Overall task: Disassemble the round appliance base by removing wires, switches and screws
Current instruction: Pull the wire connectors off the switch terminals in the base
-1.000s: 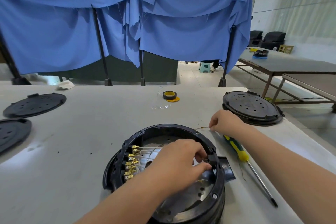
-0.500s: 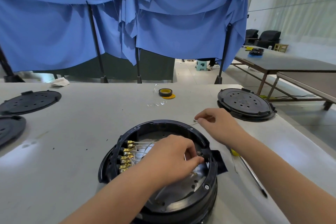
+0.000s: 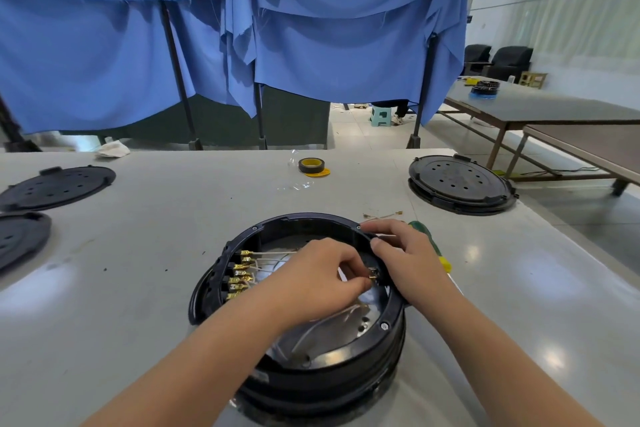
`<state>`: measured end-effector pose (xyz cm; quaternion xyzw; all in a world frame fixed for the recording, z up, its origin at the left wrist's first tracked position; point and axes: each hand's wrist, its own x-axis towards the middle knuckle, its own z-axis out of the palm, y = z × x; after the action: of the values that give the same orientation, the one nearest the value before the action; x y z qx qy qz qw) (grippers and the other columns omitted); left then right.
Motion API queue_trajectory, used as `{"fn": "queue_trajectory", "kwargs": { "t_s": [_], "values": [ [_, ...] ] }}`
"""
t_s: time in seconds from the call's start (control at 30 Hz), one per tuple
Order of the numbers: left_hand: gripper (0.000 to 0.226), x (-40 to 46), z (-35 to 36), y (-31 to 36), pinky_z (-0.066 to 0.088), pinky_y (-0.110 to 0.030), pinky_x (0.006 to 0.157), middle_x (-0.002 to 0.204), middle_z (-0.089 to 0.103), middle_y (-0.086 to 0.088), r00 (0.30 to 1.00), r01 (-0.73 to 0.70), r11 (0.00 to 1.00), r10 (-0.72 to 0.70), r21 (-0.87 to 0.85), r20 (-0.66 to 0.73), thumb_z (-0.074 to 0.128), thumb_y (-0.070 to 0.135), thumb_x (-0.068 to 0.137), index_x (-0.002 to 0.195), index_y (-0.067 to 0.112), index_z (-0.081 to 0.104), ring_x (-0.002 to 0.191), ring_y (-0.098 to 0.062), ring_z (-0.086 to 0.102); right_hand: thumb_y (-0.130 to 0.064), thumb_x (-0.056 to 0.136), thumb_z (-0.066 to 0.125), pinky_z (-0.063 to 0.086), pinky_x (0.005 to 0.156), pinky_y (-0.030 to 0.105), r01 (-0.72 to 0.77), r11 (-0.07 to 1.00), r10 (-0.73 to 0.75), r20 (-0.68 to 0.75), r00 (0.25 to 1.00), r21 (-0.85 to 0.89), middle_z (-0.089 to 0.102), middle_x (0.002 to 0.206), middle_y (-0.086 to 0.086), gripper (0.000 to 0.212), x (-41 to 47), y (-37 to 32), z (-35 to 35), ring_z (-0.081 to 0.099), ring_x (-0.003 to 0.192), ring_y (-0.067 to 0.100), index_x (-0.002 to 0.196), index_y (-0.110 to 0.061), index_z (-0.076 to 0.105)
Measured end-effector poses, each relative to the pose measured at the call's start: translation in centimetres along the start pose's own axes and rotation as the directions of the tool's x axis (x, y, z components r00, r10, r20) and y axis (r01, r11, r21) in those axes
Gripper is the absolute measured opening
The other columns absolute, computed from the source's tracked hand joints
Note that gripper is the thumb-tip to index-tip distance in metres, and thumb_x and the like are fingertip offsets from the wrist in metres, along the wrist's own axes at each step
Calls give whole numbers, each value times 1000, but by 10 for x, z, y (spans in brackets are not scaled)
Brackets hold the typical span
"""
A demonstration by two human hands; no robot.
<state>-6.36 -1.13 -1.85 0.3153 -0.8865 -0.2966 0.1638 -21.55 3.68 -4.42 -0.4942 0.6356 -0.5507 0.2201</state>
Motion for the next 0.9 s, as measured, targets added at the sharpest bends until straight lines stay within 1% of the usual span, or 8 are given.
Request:
{"fn": "queue_trajectory", "kwargs": {
  "t_s": [0.07, 0.2, 0.3, 0.37, 0.47, 0.6, 0.73, 0.9],
  "values": [
    [9, 0, -2, 0, 53, -22, 63, 69, 70, 10, 998, 55, 995, -53, -89, 23, 62, 30, 87, 84, 24, 68, 58, -2, 66, -2, 88, 54, 52, 89, 34, -2, 1000, 2, -2, 1000, 21, 69, 100, -11, 33, -1, 0, 0, 63, 99, 9, 91, -32, 67],
    [10, -2, -6, 1, 53, -18, 59, 70, 70, 6, 995, 87, 986, -78, -145, 69, 59, 22, 90, 87, 18, 67, 55, -7, 66, -2, 88, 54, 52, 91, 37, 2, 1000, -2, 0, 1000, 23, 69, 99, -13, 35, -1, 0, 0, 63, 99, 8, 88, -35, 66],
    [11, -1, -4, 3, 51, -21, 61, 70, 67, 9, 996, 64, 996, -60, -67, 61, 64, 32, 86, 89, 22, 68, 57, -1, 61, -3, 88, 54, 52, 90, 37, -2, 1000, 2, 1, 1000, 24, 69, 97, -12, 34, -1, 0, 0, 64, 98, 9, 87, -35, 66],
    [15, 0, -1, 4, 42, -19, 57, 68, 62, 11, 999, 23, 1000, -24, 20, 47, 66, 37, 84, 90, 24, 68, 55, 1, 53, -3, 88, 54, 52, 90, 37, -4, 1000, 4, 0, 1000, 26, 69, 98, -12, 34, 0, 1, 1, 64, 98, 10, 87, -35, 66],
    [15, 1, 2, 4, 40, -21, 57, 64, 58, 11, 1000, -16, 998, 16, 57, 3, 67, 39, 83, 82, 24, 68, 56, -1, 50, -3, 87, 54, 53, 88, 34, -7, 999, 7, -6, 1000, 38, 69, 96, -11, 34, 1, 2, 1, 64, 97, 9, 86, -35, 67],
    [16, 3, 3, 5, 39, -22, 57, 58, 53, 14, 996, -72, 990, 78, 118, -46, 68, 33, 83, 71, 23, 63, 58, -1, 49, -2, 87, 55, 53, 83, 29, -8, 999, 9, -6, 1000, 50, 70, 94, -11, 34, 1, 2, 1, 65, 95, 10, 86, -34, 68],
    [21, 3, 4, 5, 42, -31, 61, 61, 48, 9, 991, -120, 978, 128, 171, -37, 63, 29, 86, 69, 20, 55, 61, -7, 45, -1, 88, 54, 53, 82, 29, -11, 998, 11, 7, 1000, 63, 70, 94, -8, 35, 1, 2, 0, 65, 94, 12, 87, -33, 68],
    [22, 3, 3, 6, 42, -35, 60, 60, 47, 7, 988, -146, 968, 155, 203, -25, 60, 23, 87, 68, 19, 51, 59, -9, 44, 0, 87, 54, 51, 71, 20, -9, 997, 7, 15, 1000, 82, 70, 90, -7, 35, 1, 2, -1, 66, 89, 10, 88, -33, 68]
  ]
}}
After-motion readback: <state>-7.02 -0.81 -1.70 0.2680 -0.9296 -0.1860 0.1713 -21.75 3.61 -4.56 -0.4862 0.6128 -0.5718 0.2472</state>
